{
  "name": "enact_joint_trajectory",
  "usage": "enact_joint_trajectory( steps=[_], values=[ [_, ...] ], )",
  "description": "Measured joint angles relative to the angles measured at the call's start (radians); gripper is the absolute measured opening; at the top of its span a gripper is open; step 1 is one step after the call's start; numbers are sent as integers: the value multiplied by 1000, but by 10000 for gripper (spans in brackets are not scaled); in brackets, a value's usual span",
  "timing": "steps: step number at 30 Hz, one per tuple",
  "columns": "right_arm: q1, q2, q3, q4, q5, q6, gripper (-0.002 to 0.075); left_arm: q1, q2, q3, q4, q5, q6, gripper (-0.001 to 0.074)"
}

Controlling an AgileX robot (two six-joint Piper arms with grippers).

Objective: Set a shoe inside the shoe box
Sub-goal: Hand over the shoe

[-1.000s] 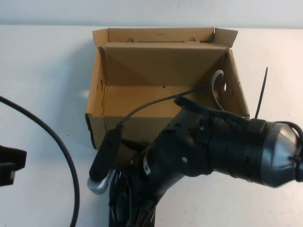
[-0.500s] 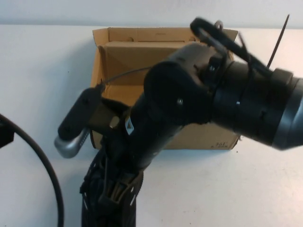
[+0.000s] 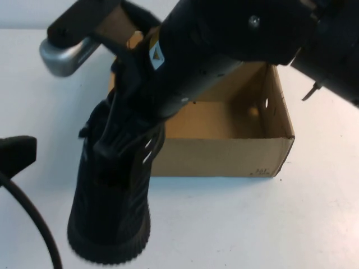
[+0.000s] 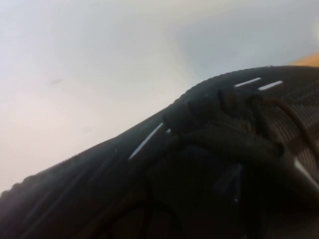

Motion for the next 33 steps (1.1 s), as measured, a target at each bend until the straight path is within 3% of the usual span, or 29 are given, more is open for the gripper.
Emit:
enact_joint_trajectory(
  steps=[9, 18, 26, 33],
  values=[
    [-41, 4, -14, -183, 0, 182, 14, 0, 2, 0, -26, 2, 142, 669],
    [-164, 86, -116, -180, 53, 228, 14, 2, 107, -1, -97, 7, 242, 670],
    [-181, 149, -231, -173, 69, 214, 14, -1, 226, -1, -247, 7, 398, 670],
    [-181, 193, -296, -161, 71, 214, 13, -119, 310, -1, -222, -113, 438, 670]
  ],
)
